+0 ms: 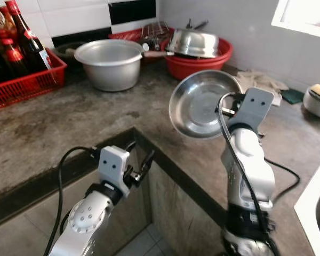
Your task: Kitchen organization
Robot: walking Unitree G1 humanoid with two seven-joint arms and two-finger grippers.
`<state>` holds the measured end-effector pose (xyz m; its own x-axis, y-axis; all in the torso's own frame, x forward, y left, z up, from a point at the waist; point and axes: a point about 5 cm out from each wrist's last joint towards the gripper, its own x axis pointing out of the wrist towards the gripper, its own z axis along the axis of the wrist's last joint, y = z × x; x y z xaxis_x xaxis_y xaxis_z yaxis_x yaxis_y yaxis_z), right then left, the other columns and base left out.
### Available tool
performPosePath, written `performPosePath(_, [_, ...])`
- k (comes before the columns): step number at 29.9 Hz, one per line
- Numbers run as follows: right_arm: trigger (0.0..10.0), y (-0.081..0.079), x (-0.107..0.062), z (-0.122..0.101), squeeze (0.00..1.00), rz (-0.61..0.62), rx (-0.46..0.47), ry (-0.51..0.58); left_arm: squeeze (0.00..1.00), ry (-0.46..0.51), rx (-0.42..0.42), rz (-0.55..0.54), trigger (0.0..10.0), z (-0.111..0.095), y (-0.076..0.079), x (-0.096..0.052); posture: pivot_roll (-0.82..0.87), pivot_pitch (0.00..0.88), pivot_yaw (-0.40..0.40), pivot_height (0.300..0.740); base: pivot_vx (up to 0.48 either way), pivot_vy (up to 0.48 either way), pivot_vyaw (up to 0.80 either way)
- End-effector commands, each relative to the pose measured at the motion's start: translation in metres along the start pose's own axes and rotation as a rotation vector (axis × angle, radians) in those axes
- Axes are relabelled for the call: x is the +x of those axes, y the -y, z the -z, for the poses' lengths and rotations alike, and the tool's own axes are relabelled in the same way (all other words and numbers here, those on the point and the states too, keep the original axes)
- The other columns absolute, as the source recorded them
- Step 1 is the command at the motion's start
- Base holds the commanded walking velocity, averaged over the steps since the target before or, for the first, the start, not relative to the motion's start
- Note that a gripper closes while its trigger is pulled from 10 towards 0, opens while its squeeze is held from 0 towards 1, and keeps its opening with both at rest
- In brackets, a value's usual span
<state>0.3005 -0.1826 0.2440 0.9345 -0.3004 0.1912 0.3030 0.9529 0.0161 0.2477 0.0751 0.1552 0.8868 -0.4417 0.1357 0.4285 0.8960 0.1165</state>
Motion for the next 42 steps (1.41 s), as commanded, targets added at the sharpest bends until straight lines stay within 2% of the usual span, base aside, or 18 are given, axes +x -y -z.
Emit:
performPosePath(1, [0.0,0.005,-0.011,-0.006,0.0,0.026,-0.032,0.071,0.0,0.009,0.005,0.006,10.0,-0.002,0.0,0.002,0.06,0.004,-0.033,0.74,0.0,0.0,0.0])
performPosePath(10, [0.0,0.007,-0.033,0.01,0.0,0.044,-0.063,0.045,0.0,0.029,0.029,0.032,10.0,-0.004,0.001,0.005,0.05,0.005,-0.014,0.74,0.0,-0.109,-0.69])
performPosePath(20, [0.0,0.001,-0.028,-0.008,0.0,0.025,-0.058,0.127,0.0,0.012,0.028,0.033,10.0,0.0,0.0,0.006,0.05,0.002,-0.016,0.74,0.0,-0.42,-0.77])
performPosePath(24, [0.0,-0.002,-0.027,-0.012,0.0,0.016,-0.051,0.143,0.0,0.01,0.012,0.026,10.0,0.001,-0.001,0.007,0.05,0.003,-0.016,0.74,0.0,0.0,-0.77])
performPosePath(38, [0.0,-0.006,-0.025,-0.018,0.0,-0.002,-0.055,0.159,0.0,0.014,0.037,0.028,10.0,0.002,-0.001,0.007,0.05,0.006,-0.02,0.74,0.0,0.0,-0.77])
performPosePath(42, [0.0,-0.005,-0.023,-0.018,0.0,0.005,-0.061,0.142,0.0,0.011,0.053,0.037,10.0,0.002,0.0,0.006,0.05,0.007,-0.021,0.74,0.0,-0.362,-0.77])
